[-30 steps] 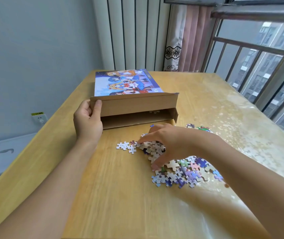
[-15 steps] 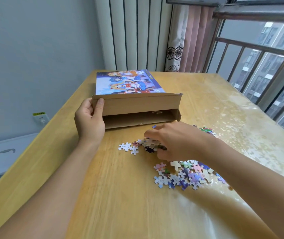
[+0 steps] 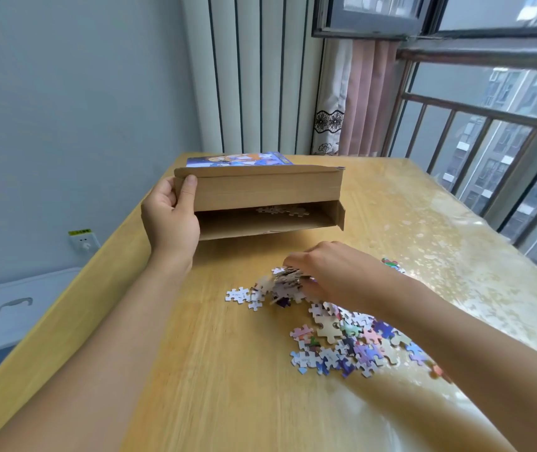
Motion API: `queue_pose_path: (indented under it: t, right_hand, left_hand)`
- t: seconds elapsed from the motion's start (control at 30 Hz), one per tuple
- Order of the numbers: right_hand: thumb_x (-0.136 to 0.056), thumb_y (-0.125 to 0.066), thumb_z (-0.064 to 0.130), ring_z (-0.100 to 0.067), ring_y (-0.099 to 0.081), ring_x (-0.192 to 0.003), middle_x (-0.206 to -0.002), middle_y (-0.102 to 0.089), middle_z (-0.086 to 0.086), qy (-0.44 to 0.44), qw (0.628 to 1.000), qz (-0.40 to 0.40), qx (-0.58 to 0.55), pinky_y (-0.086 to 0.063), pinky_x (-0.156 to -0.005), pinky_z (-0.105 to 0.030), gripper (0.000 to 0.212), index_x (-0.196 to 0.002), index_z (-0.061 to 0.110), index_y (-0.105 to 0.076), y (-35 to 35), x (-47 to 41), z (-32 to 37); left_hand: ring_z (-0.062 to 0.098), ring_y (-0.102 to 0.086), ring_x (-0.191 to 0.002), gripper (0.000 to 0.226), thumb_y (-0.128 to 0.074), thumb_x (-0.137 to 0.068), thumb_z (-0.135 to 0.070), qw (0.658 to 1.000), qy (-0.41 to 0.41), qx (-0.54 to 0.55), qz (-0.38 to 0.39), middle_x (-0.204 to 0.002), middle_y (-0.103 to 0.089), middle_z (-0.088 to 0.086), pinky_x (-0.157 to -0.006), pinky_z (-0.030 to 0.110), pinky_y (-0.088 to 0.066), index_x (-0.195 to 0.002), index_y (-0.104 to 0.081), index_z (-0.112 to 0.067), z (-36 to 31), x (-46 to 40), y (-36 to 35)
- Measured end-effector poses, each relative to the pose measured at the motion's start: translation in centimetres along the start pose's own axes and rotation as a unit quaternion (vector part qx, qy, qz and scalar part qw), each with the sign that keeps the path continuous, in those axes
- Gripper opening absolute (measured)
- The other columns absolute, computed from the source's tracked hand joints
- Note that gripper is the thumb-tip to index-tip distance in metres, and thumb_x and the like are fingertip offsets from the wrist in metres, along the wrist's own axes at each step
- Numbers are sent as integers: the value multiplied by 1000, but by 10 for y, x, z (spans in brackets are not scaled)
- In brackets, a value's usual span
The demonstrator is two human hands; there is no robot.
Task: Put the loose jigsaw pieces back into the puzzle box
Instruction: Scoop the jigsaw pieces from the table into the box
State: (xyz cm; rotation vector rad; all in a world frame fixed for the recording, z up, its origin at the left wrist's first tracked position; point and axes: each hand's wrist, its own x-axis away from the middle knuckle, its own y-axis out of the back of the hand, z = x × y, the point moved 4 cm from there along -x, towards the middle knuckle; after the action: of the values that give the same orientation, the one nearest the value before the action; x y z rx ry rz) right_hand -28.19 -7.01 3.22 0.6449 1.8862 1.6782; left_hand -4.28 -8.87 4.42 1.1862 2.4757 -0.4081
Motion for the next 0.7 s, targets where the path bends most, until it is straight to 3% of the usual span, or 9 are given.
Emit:
queue_pose_path:
  t: [0.1, 0.2, 0.33, 0.47, 0.6, 0.7]
  right_hand:
    - [-96, -53, 9, -27, -64, -78, -89, -69, -6, -8, 999, -24, -35, -54, -67, -44, 19, -112, 13, -62, 5, -2, -9]
    - [-96, -57, 13, -22, -65, -82, -96, -72, -3, -15, 993, -77, -85, -54, -71, -42, 22, -116, 17, -63, 25, -4, -21]
    - [-97, -54, 10, -26, -64, -86, -97, -71, -7, 8, 978, -195, -74, -52, -73, -42, 23, -118, 11, -63, 55, -14, -36]
    - [-96, -49, 6, -29, -60, -89, -97, -67, -8, 9, 979, -205, 22, -51, -71, -45, 19, -111, 9, -59, 60, -41, -54]
    - [-85, -58, -1, -25, -59, -96, -99, -65, -2, -1, 977, -190, 92, -53, -71, -41, 32, -113, 16, -58, 60, -61, -66]
    - [-81, -62, -1, -27, -63, -87, -92, -66, 1, -30, 978, -179, 103, -53, -66, -41, 36, -109, 19, -59, 59, -73, -75]
  left_hand:
    - [6, -53, -76, 18, -61, -102, -30, 1000, 5, 10, -5, -85, -67, -7, -74, 23, -44, -89, -66, -18, -5, -14, -2]
    - [12, -47, -80, 37, -62, -99, -37, 1000, 8, 17, -12, -87, -60, 0, -75, 31, -41, -96, -64, 0, -12, -27, -3]
    - [26, -41, -65, 35, -62, -99, -39, 999, 31, -12, -21, -76, -55, 5, -58, 39, -38, -92, -63, -5, -20, -36, -6]
    - [27, -36, -51, 38, -61, -101, -38, 998, 45, -38, -19, -74, -51, 11, -34, 24, -31, -99, -64, 0, -35, -43, -13]
    - [21, -37, -33, 32, -61, -102, -35, 998, 52, -41, -16, -57, -43, 8, -31, 20, -29, -91, -64, -5, -50, -49, -17]
    - [10, -37, -28, 27, -61, -102, -32, 998, 49, -34, -11, -60, -46, 4, -32, 19, -28, -81, -61, -15, -54, -52, -18]
